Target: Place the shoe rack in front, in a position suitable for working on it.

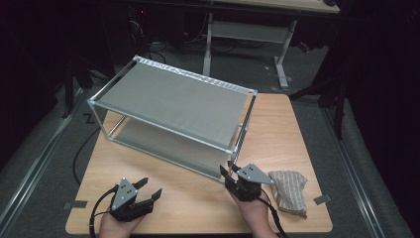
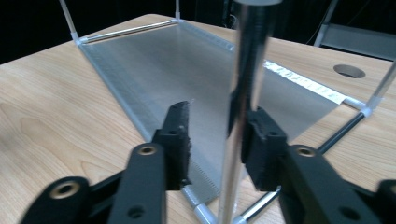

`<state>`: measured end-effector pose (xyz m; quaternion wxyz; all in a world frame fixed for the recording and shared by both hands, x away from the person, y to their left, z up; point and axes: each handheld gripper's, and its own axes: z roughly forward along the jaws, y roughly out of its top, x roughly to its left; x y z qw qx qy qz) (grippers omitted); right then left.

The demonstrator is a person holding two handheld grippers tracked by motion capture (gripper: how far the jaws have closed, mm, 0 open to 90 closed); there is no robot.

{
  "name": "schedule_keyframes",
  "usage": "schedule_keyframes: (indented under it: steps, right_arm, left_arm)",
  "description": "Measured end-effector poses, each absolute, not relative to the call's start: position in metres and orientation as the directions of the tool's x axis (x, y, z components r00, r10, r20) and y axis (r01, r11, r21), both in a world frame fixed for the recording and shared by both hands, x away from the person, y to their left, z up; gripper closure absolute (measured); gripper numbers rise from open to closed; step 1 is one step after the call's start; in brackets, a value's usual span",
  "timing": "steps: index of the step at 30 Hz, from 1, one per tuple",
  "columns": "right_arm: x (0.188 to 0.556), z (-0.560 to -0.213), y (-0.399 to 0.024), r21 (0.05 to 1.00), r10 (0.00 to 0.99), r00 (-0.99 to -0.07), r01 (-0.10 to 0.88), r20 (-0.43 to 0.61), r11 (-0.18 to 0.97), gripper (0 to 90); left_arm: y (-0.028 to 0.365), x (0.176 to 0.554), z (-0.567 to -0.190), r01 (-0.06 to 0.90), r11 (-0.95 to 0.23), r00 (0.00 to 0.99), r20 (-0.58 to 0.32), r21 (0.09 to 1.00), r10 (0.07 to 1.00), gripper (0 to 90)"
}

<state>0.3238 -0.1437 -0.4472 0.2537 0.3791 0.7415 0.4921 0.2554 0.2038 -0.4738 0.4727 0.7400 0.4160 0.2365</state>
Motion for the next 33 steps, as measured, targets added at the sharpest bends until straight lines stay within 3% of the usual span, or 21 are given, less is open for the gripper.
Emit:
schedule_keyframes:
  steps: [3,4,6,13,21,27,28,33]
  right_arm:
    - [0.326,-0.447,-0.147,0.923,0.809,-0.587,0.315,0.006,0.222,72.7]
    - [0.327,-0.447,-0.148,0.924,0.816,-0.578,0.311,-0.002,0.222,80.1]
    - [0.327,-0.448,-0.148,0.925,0.81,-0.586,0.297,-0.019,0.236,80.9]
    - [0.326,-0.446,-0.157,0.922,0.81,-0.585,0.296,-0.033,0.251,81.0]
    - [0.329,-0.442,-0.201,0.91,0.868,-0.495,0.35,-0.024,0.224,80.7]
    - [0.331,-0.44,-0.217,0.906,0.884,-0.467,0.366,-0.02,0.214,80.2]
    - [0.331,-0.44,-0.22,0.907,0.883,-0.469,0.367,-0.013,0.208,79.7]
    - [0.33,-0.44,-0.226,0.915,0.876,-0.482,0.356,0.003,0.193,77.5]
  left_arm:
    - [0.202,0.258,-0.478,0.407,-0.222,0.545,-0.041,0.886,0.838,43.0]
    - [0.203,0.26,-0.48,0.415,-0.214,0.543,-0.052,0.884,0.838,43.8]
    - [0.204,0.261,-0.479,0.423,-0.203,0.545,-0.069,0.883,0.836,46.5]
    - [0.208,0.262,-0.479,0.425,-0.179,0.526,-0.081,0.887,0.846,47.9]
    - [0.22,0.262,-0.472,0.407,-0.14,0.509,-0.097,0.903,0.855,50.4]
    - [0.24,0.267,-0.461,0.393,-0.113,0.413,-0.065,0.913,0.909,49.4]
    - [0.245,0.271,-0.455,0.388,-0.089,0.399,-0.08,0.918,0.913,57.5]
    - [0.258,0.288,-0.444,0.394,-0.103,0.308,-0.025,0.913,0.951,55.0]
